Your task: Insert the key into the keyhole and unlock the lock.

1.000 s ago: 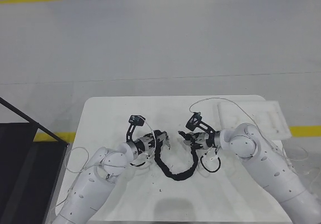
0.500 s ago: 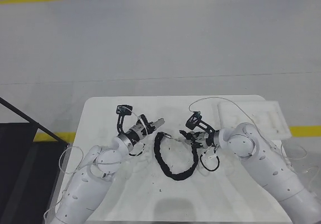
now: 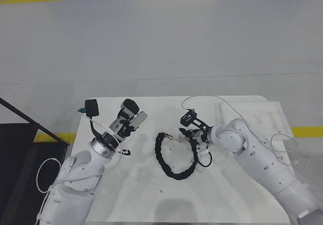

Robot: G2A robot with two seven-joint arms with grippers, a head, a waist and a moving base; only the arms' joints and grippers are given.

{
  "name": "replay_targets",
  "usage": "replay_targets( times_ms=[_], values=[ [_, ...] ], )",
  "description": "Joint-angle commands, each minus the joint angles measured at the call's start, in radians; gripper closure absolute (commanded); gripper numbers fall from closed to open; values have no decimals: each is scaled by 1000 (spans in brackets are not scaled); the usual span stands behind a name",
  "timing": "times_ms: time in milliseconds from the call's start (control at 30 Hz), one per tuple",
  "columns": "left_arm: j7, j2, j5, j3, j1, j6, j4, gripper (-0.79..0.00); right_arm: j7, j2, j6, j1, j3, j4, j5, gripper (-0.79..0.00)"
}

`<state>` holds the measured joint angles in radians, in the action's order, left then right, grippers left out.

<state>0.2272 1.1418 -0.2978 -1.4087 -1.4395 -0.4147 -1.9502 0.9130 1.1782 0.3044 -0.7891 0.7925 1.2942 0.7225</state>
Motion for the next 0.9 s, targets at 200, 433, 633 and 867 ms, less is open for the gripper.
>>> replay_targets(
  times_ms=[200, 433, 633, 867],
  values=[
    [0, 0, -2, 1, 1, 10, 1, -785, -15, 27, -51, 24, -30, -62, -38, 0],
    [0, 0, -2, 1, 1, 10, 1, -785, -59, 33, -60, 16, -10, -97, -84, -465],
    [0, 0, -2, 1, 1, 10, 1, -785, -90, 32, -61, 8, 13, -107, -92, -785],
    [0, 0, -2, 1, 1, 10, 1, -785, -136, 12, -64, -33, 79, -22, -60, -785]
  ],
)
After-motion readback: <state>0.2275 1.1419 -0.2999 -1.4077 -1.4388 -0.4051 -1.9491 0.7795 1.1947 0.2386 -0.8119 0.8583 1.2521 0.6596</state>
